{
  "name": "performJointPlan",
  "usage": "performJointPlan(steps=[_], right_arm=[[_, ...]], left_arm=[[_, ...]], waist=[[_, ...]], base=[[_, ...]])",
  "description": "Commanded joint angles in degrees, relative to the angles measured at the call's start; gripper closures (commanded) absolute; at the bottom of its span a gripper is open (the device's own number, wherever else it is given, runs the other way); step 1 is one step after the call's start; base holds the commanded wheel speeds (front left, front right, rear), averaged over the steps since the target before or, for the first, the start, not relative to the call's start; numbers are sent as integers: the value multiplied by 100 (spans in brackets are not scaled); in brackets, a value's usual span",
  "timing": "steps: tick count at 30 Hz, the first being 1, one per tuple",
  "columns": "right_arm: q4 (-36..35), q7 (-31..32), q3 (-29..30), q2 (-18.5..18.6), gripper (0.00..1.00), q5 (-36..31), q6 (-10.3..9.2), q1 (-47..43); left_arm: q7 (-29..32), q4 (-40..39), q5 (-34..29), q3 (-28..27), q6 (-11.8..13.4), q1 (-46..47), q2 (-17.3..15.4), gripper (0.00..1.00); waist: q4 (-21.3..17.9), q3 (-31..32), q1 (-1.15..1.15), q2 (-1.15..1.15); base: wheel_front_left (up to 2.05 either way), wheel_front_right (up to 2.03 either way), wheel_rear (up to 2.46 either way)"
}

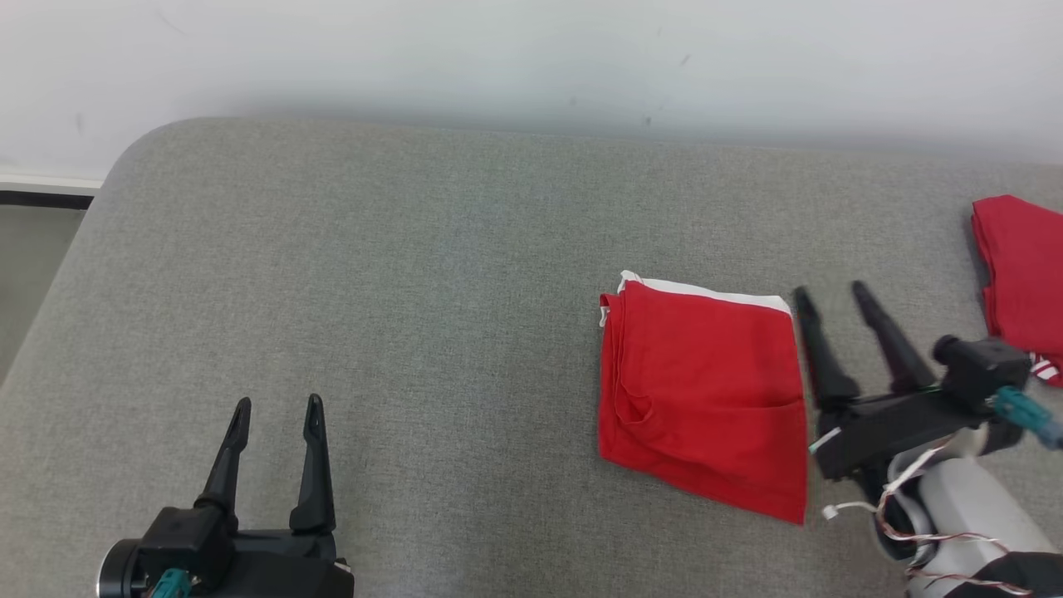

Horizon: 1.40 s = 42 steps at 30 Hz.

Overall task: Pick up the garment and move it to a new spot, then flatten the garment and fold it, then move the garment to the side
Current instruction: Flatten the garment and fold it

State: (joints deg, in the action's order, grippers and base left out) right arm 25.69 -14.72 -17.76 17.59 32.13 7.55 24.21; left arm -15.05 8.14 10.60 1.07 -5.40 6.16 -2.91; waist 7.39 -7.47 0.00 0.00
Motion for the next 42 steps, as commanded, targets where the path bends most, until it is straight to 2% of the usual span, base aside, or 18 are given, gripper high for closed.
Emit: performJointPlan(steps=[1, 4, 5, 6, 10, 16, 22, 32, 37, 42], right_arm=[[52, -43, 181, 40, 0, -92, -16, -62], [191, -45, 453, -20, 0, -189, -16, -105], [225, -45, 500, -35, 55, -244, -16, -96], [282, -45, 521, -25, 100, -323, -16, -100], [489, -48, 452, -86, 100, -598, -16, -63], [1101, -50, 213, -403, 100, -954, -16, 78], [1412, -49, 60, -818, 100, -1020, -16, 63], [1417, -40, -672, -1316, 100, -1014, -16, -113], [1334, -40, -893, -1397, 100, -990, -16, -125], [1050, -40, -767, -1346, 100, -990, -16, -12]], left_arm=[[-16, -16, -25, -10, -2, -49, 6, 0], [-16, -19, -30, 3, -9, -33, 5, 0], [-16, -22, -27, 5, -12, -21, 4, 0], [-16, -23, -27, 21, -14, -9, 5, 0], [-16, -6, -37, 44, -28, 26, 4, 0], [-16, 37, -33, 145, -36, 117, 4, 0], [-16, 74, 3, 185, -44, 128, 5, 0], [-16, 110, 108, 304, 16, 209, 5, 0], [-16, 106, 132, 318, 33, 208, 5, 0], [-16, 96, 85, 269, 49, 152, 5, 0]], waist=[[13, -3, 0, 0], [48, -29, 0, 0], [61, -44, 0, 0], [79, -62, 0, 0], [130, -102, 0, 0], [297, -151, 0, 0], [414, -146, 0, 0], [601, -214, 0, 0], [629, -220, 0, 0], [530, -179, 0, 0]], base=[[0, 0, 0], [0, 0, 0], [0, 0, 0], [0, 0, 0], [0, 0, 0], [0, 0, 0], [0, 0, 0], [0, 0, 0], [0, 0, 0], [0, 0, 0]])
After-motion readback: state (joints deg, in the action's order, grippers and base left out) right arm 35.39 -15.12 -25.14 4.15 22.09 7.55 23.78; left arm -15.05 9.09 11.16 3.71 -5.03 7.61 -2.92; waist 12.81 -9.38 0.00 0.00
